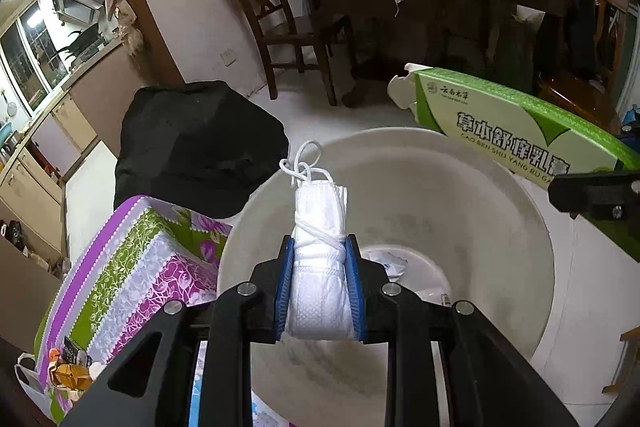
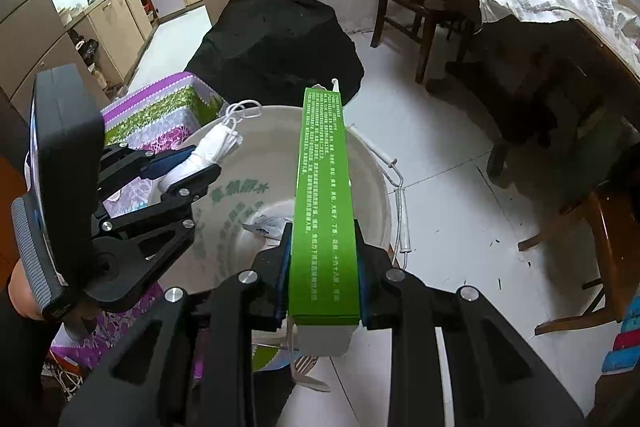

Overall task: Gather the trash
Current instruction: 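Carry the green box and white mask over the white bucket with both tools, then open both tools to drop the green box and mask into the bucket, then move both tools back over the table toward the snack wrappers, then grasp the cheese block with the left tool while the right tool grasps the yellow chip bag, then carry the cheese block and yellow chip bag over the white bucket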

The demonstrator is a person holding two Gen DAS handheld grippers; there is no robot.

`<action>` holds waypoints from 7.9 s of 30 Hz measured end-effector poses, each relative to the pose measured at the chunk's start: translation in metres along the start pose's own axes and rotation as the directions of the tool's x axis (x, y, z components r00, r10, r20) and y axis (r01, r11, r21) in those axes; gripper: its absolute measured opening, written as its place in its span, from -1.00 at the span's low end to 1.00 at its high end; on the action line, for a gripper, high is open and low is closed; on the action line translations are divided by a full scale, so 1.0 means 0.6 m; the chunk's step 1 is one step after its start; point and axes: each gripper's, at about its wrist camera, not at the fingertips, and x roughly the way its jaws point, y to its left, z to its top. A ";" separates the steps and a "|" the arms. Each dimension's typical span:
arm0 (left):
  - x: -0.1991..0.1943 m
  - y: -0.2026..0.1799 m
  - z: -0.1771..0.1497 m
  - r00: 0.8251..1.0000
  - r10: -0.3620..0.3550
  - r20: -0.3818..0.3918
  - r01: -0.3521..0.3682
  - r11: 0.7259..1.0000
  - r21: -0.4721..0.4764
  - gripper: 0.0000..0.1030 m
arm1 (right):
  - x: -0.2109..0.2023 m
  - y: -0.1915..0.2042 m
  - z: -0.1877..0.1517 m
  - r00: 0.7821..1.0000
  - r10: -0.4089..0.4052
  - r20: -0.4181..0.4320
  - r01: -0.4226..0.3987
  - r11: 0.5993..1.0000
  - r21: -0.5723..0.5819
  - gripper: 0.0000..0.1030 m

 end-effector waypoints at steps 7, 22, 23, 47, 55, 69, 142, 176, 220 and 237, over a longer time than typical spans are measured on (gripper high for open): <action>0.002 0.013 -0.024 1.000 -0.010 -0.025 0.010 1.000 0.003 -0.50 | 0.009 -0.002 0.009 1.000 -0.005 -0.014 0.005 1.000 -0.020 -0.53; 0.034 0.044 -0.035 0.993 -0.078 -0.087 0.075 0.996 -0.044 -0.35 | 0.047 0.005 0.030 1.000 -0.008 -0.008 0.008 1.000 -0.025 -0.28; 0.037 0.049 -0.036 0.995 -0.058 -0.083 0.054 0.997 -0.048 -0.28 | 0.050 0.002 0.032 1.000 -0.011 -0.007 0.011 1.000 -0.016 -0.27; -0.001 0.046 -0.052 0.999 -0.016 -0.027 0.014 0.998 -0.060 -0.27 | 0.057 0.015 0.006 0.998 -0.070 -0.003 0.069 0.997 -0.037 -0.27; -0.070 0.054 -0.093 0.996 0.055 0.069 -0.049 0.995 -0.084 -0.17 | 0.040 0.052 -0.017 0.990 -0.082 0.114 0.089 0.994 -0.064 -0.27; -0.139 0.242 -0.258 0.977 0.214 0.007 -0.203 0.935 -0.291 0.25 | -0.014 0.202 -0.114 0.934 0.093 0.345 -0.029 0.982 -0.186 -0.01; -0.324 0.535 -0.772 0.999 0.025 -0.021 -0.029 0.970 -0.241 0.41 | 0.119 0.614 -0.207 0.810 0.542 -0.225 -0.522 0.490 -0.698 -0.26; -0.410 0.354 -0.642 0.884 0.459 -0.090 -0.423 0.702 -0.574 -0.40 | 0.060 0.529 -0.243 0.864 0.504 -0.011 -0.476 0.809 -0.344 -0.26; -0.323 0.218 -0.314 0.898 0.416 0.141 -0.356 0.878 -0.321 -0.40 | -0.054 0.278 -0.081 0.906 0.369 0.208 -0.323 0.919 -0.225 -0.26; -0.219 0.108 -0.137 0.936 0.291 0.198 -0.261 0.951 -0.164 -0.40 | -0.053 0.106 -0.031 0.958 0.153 0.242 -0.135 0.987 -0.091 -0.26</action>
